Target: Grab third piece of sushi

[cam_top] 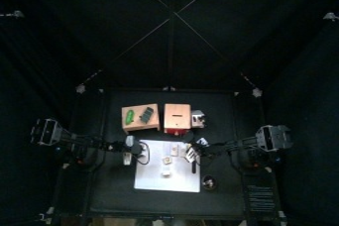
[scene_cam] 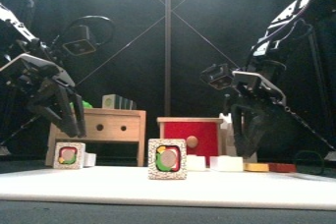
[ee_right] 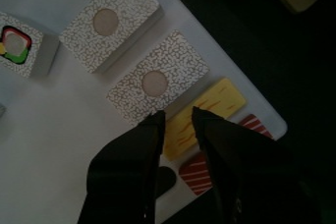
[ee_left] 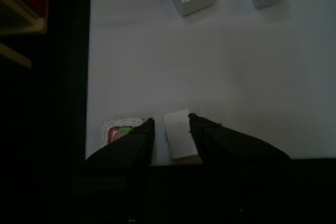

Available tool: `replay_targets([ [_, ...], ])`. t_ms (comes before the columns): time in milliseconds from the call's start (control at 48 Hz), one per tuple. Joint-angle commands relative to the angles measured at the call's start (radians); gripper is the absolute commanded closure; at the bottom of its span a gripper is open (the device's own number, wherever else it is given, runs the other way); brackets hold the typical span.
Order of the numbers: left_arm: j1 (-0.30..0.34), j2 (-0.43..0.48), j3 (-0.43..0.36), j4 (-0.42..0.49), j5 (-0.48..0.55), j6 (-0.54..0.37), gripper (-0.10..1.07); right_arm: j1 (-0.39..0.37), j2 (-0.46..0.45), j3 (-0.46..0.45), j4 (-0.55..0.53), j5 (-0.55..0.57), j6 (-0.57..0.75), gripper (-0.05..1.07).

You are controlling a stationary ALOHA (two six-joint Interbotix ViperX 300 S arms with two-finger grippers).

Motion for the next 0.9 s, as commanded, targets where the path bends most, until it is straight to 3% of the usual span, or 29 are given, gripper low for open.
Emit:
replay_targets([
  [0,-0.005,-0.002,-0.051,0.0,-0.005,0.0,0.22,0.0,-0.014,-0.02,0.0,-0.005,0.0,0.32],
  [250,-0.018,0.109,-0.181,-0.017,0.012,-0.002,0.19,0.0,-0.014,-0.026,-0.006,-0.003,-0.005,0.32],
  [562,-0.02,0.322,-0.368,-0.029,0.038,-0.003,-0.05,0.009,-0.014,-0.023,-0.015,-0.005,-0.006,0.32],
  [875,-0.026,0.407,-0.459,-0.057,0.038,-0.003,-0.05,0.009,-0.014,-0.015,-0.025,-0.003,-0.006,0.32],
])
